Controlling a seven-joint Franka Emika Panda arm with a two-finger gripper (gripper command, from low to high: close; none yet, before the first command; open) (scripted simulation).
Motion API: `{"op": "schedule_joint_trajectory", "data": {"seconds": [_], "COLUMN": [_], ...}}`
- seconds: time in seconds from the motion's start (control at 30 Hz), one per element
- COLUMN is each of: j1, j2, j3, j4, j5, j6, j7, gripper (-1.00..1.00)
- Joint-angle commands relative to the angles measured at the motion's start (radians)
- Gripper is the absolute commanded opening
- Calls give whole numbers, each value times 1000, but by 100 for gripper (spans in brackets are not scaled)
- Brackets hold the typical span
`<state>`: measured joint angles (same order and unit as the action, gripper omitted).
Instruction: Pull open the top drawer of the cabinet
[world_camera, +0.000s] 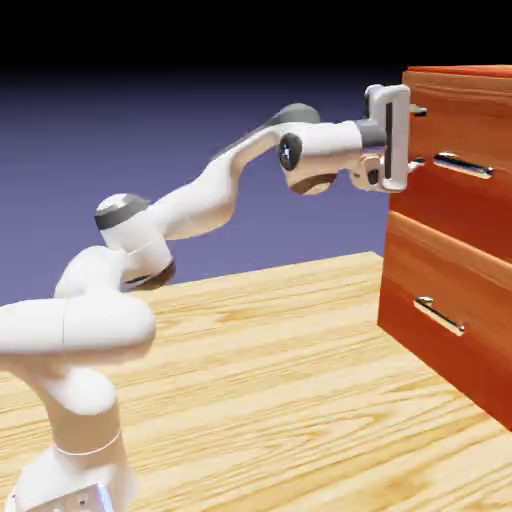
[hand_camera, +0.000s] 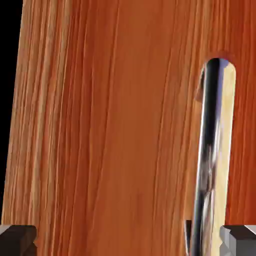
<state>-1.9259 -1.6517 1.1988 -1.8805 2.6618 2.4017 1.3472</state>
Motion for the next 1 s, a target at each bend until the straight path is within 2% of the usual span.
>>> {"op": "schedule_joint_trajectory", "data": {"seconds": [0.0,0.23,0.27,0.97], "j1": [-15,-154,-154,351], "j2": [-8,13,13,-71], "j3": [9,16,16,-39], "j4": [7,223,223,-501], "j5": [21,23,23,-58], "j6": [-5,71,71,-152], "j7": [5,43,43,-49], "gripper": [0,0,-100,-100]}}
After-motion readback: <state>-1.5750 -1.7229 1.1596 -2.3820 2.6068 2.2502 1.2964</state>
